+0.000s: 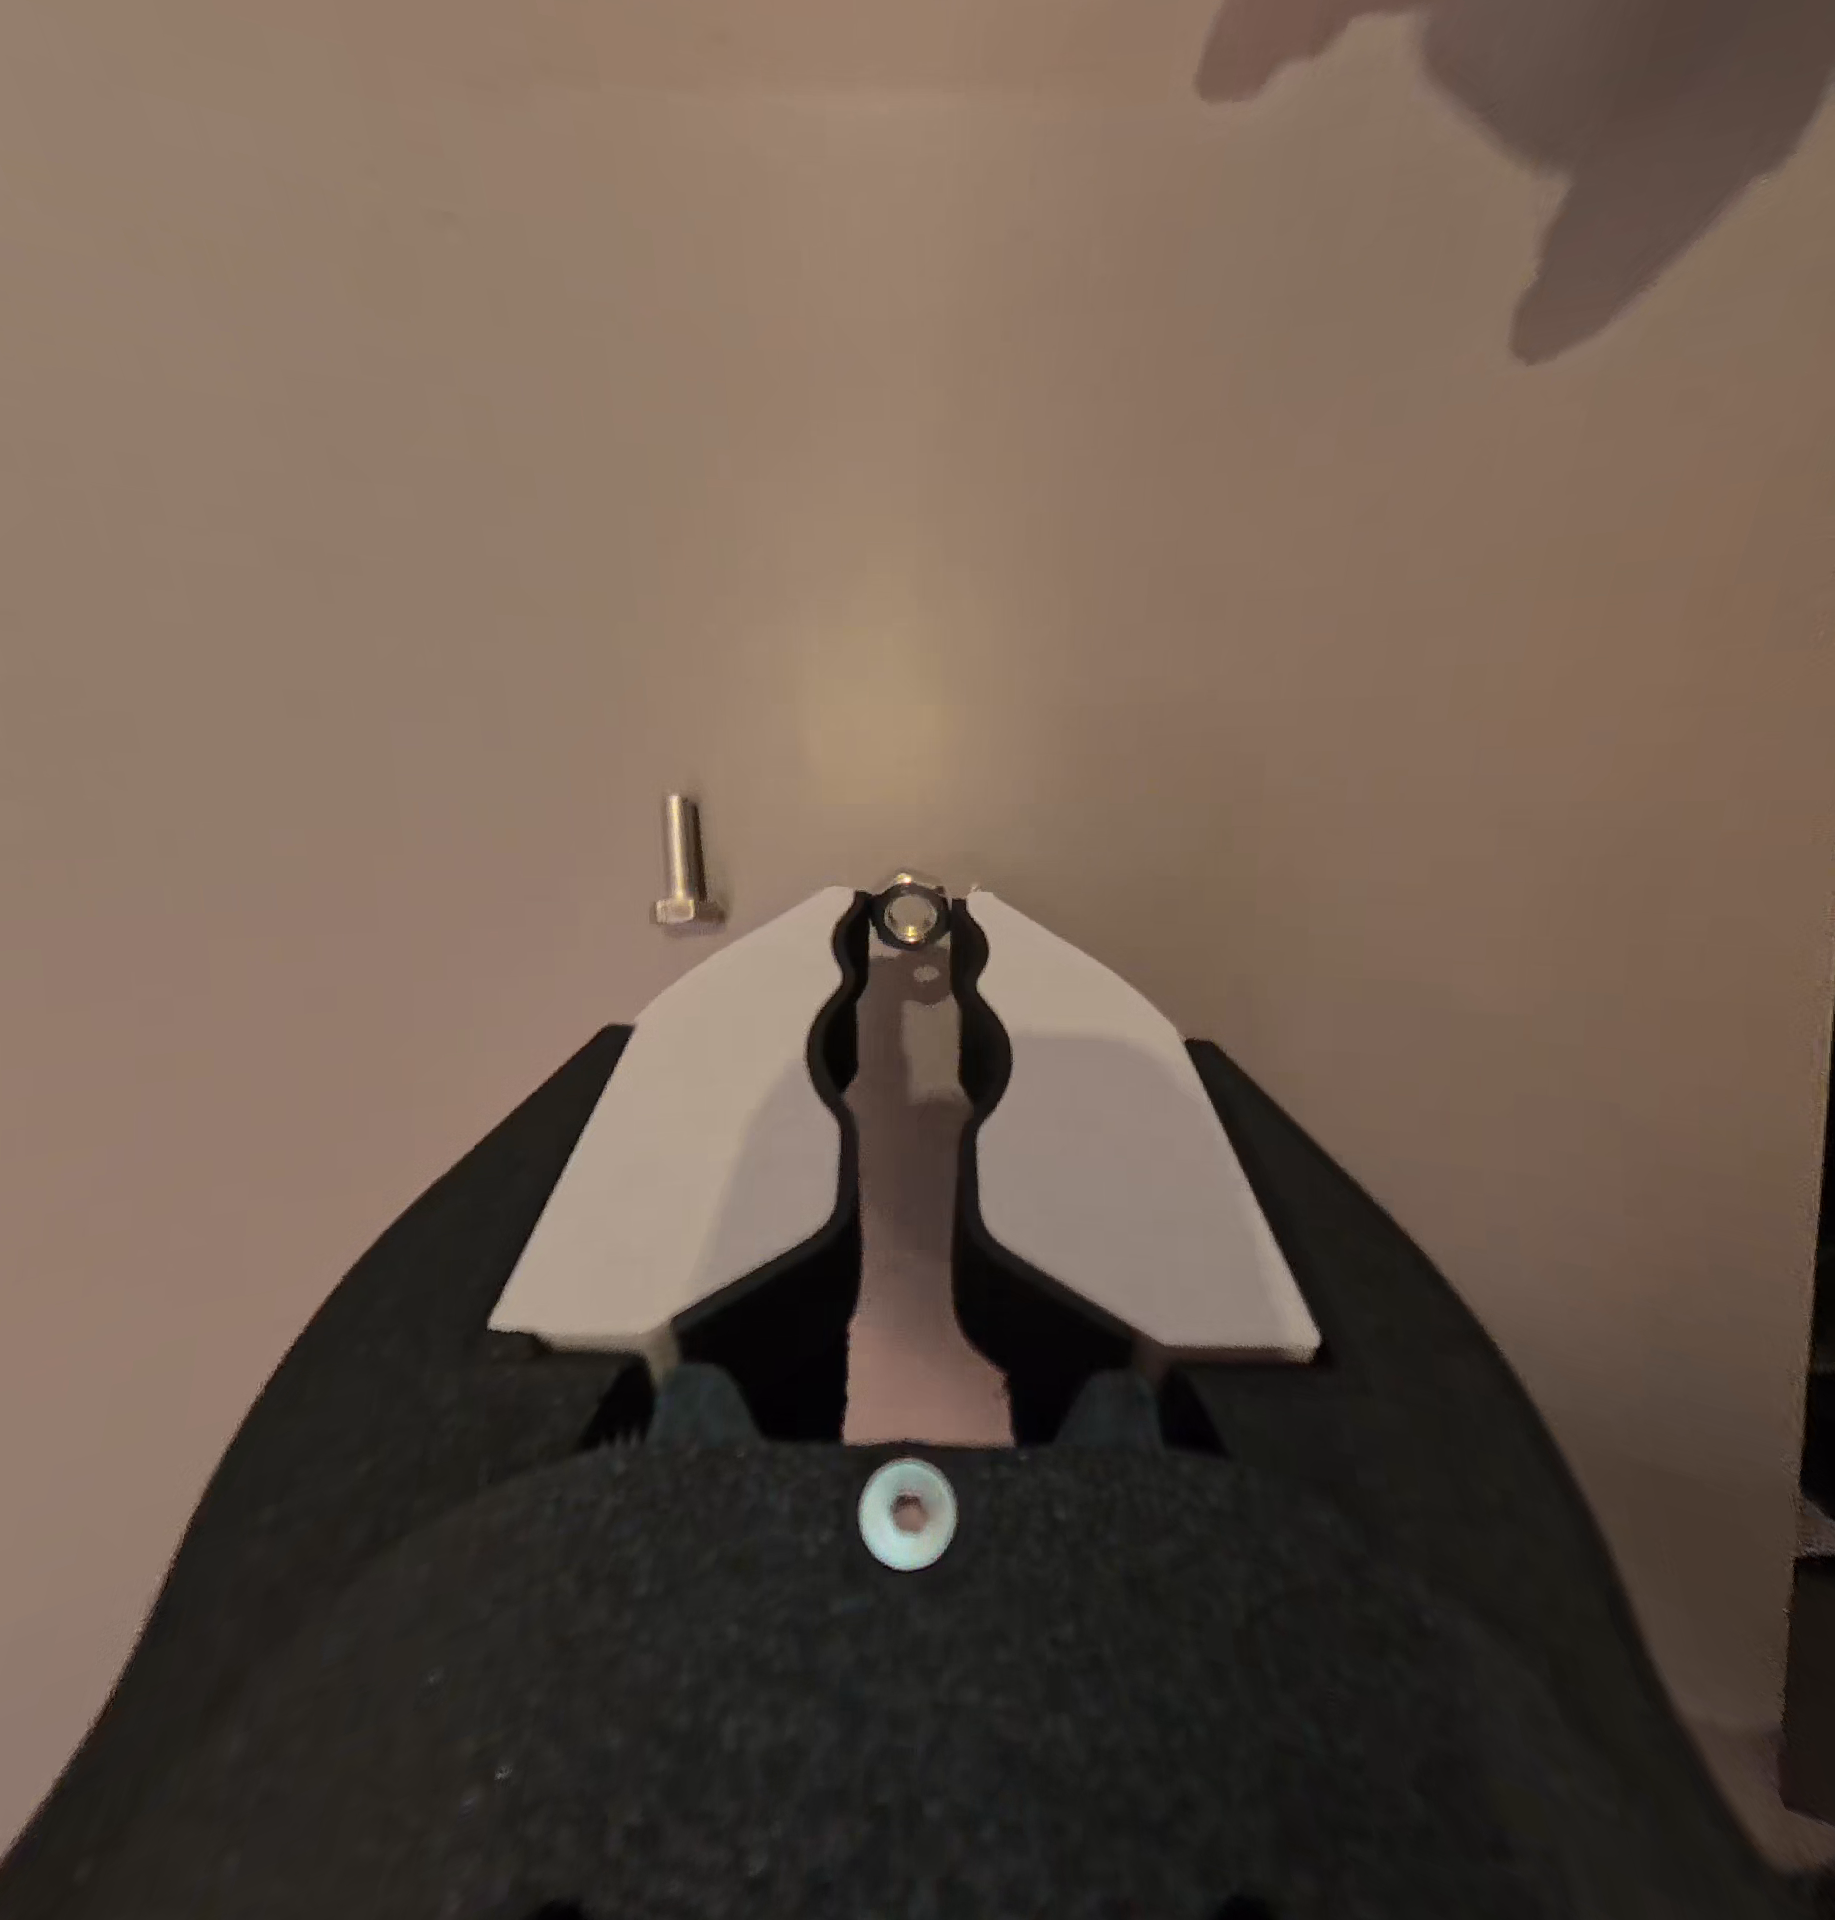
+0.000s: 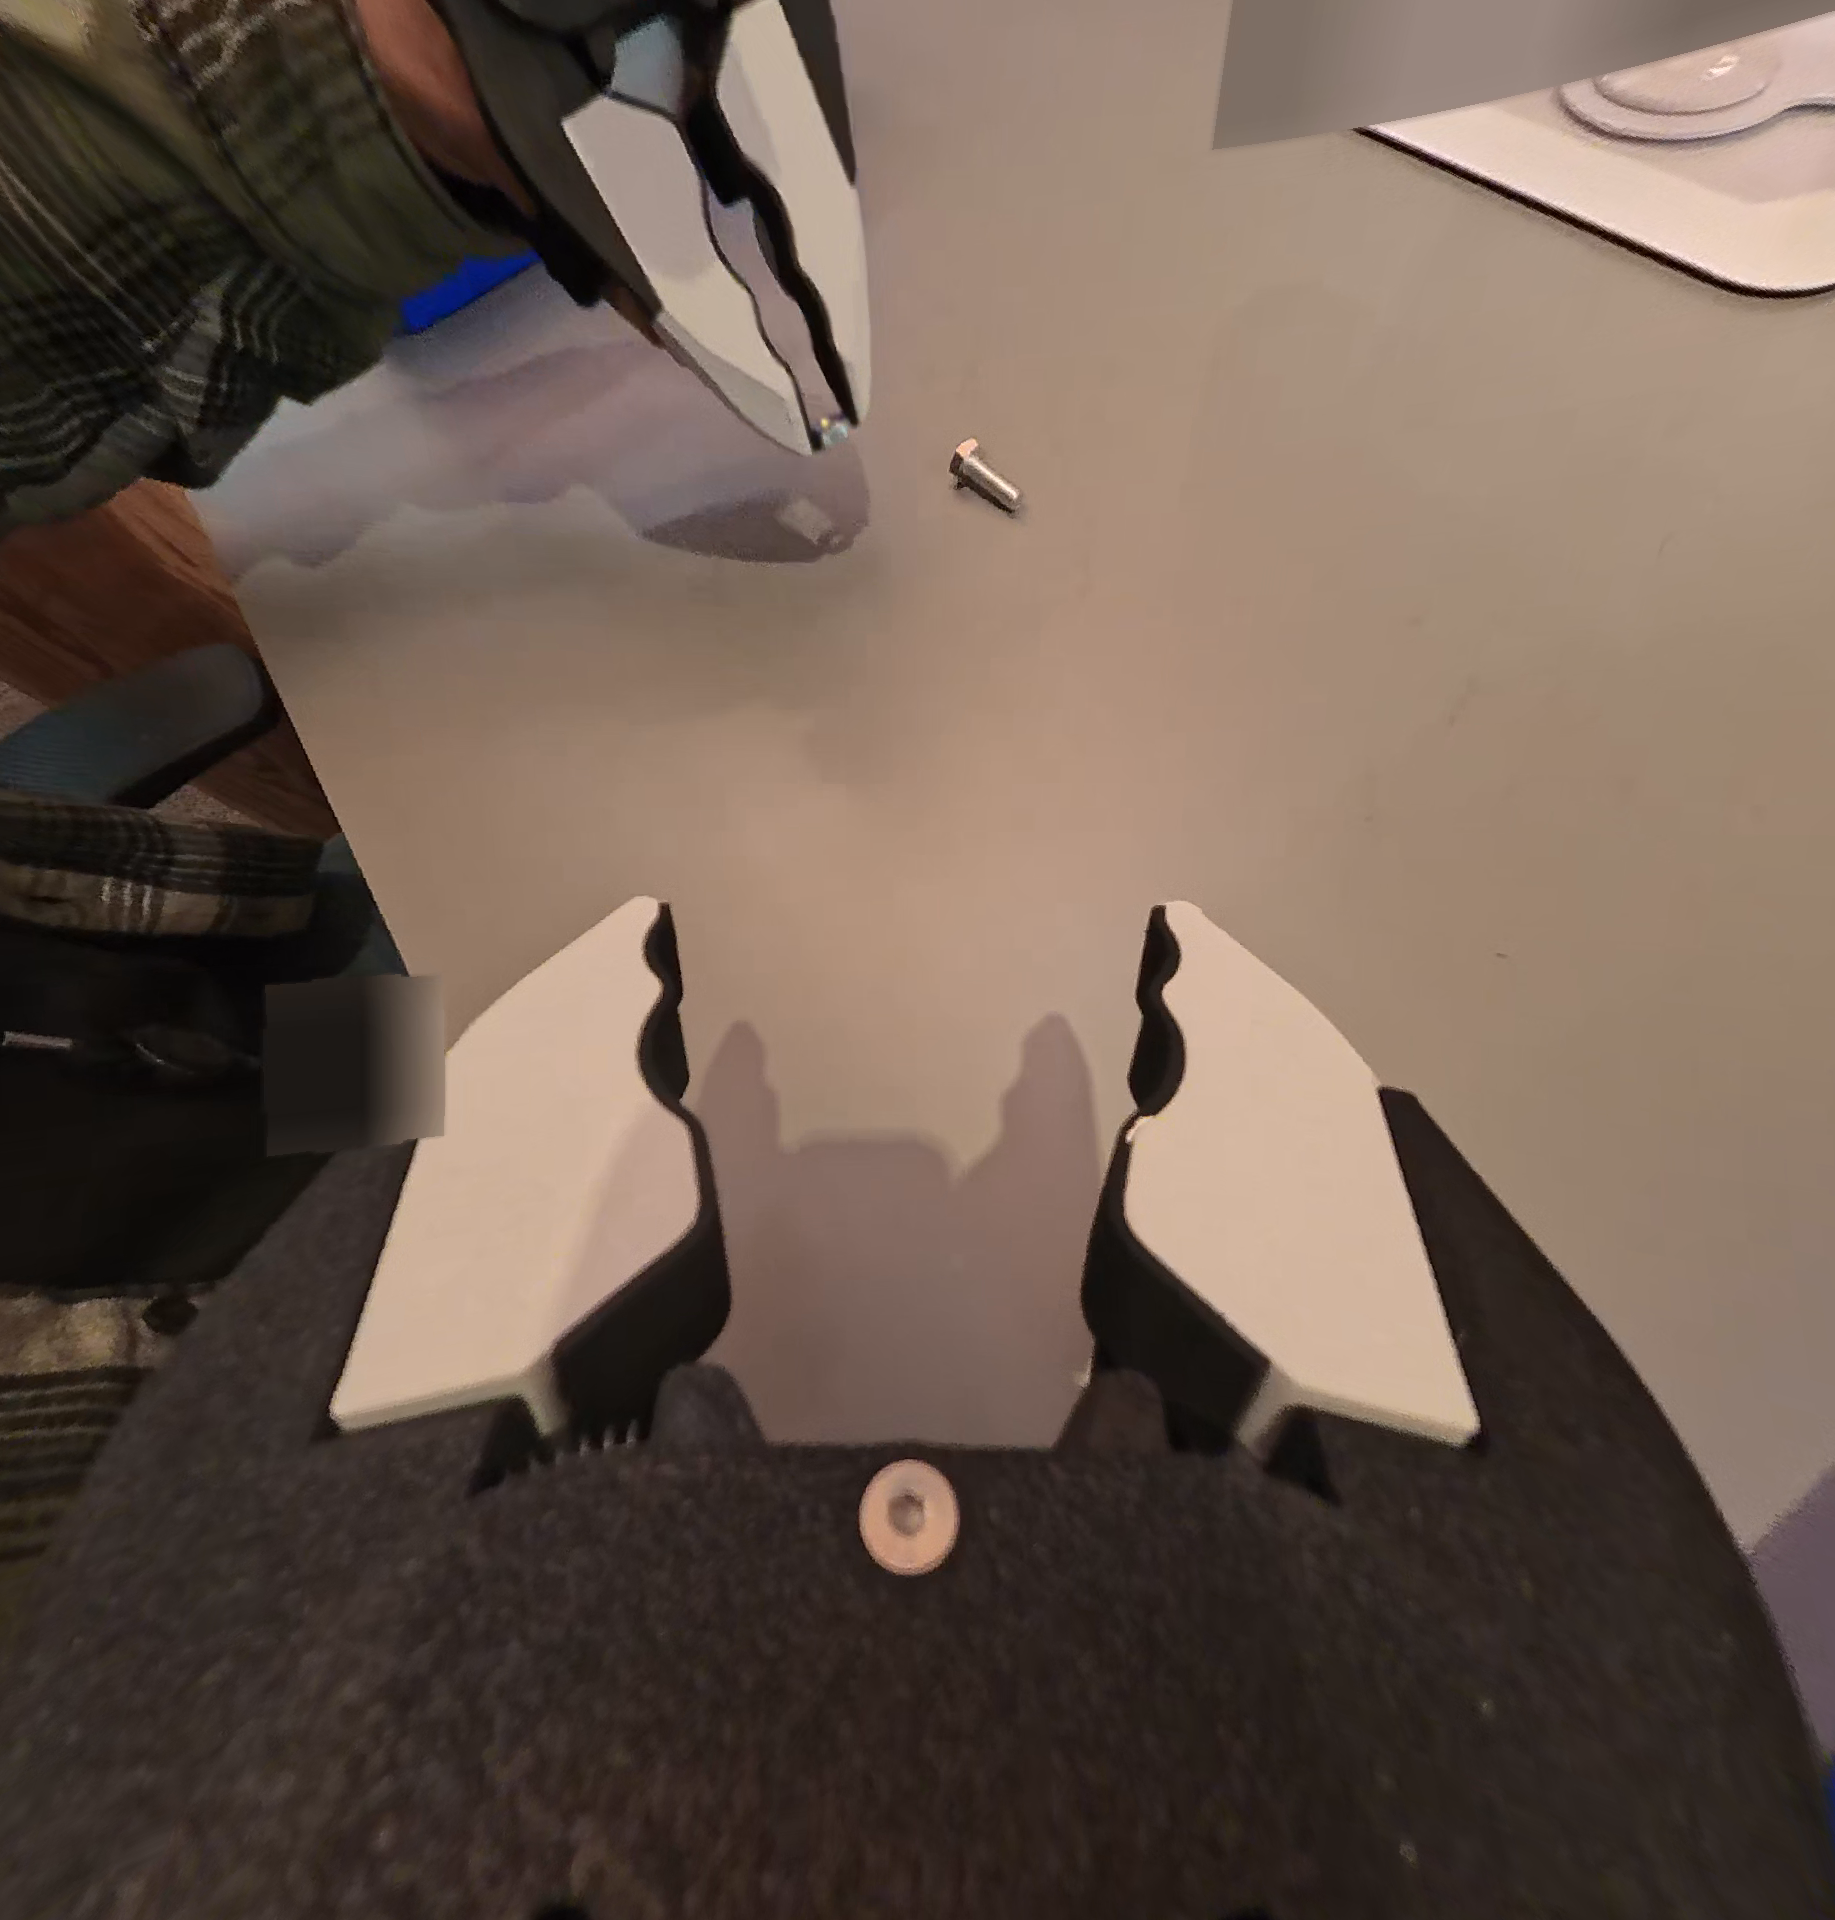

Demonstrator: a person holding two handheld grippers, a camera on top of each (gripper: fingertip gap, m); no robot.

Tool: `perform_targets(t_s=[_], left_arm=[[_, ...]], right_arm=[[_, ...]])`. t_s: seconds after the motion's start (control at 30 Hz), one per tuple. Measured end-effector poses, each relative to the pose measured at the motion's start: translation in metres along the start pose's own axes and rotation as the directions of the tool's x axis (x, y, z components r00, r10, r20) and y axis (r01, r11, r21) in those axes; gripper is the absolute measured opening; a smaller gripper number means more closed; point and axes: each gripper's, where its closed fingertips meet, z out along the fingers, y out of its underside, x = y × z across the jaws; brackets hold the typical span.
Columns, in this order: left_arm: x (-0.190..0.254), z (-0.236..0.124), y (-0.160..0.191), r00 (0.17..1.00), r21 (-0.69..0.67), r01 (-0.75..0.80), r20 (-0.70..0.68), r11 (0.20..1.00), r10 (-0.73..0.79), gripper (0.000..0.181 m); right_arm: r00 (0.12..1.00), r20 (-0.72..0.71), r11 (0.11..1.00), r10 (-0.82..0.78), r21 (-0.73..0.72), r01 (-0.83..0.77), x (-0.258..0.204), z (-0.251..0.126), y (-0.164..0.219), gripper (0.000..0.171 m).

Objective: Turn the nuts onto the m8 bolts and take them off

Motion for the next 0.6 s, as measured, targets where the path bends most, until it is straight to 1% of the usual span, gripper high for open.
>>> perform_targets(t_s=[0.27, 0.43, 0.6], left_arm=[[-0.007, 0.033, -0.016, 0.999, -0.002, 0.006, -0.037, 1.0, -0.006, 0.014], [-0.012, 0.05, -0.013, 0.999, -0.034, 0.015, -0.042, 0.999, -0.016, 0.014], [-0.012, 0.057, -0.01, 0.999, -0.057, 0.011, -0.043, 0.998, -0.014, 0.014]], right_arm=[[1.0, 0.0, 1.0, 0.004, -0.007, -0.004, 0.0, 0.0, 0.002, 0.084], [1.0, -0.002, 1.0, 0.007, -0.01, -0.007, 0.001, -0.002, 0.003, 0.084], [1.0, -0.002, 1.0, 0.009, -0.013, -0.009, 0.001, -0.002, 0.004, 0.085]])
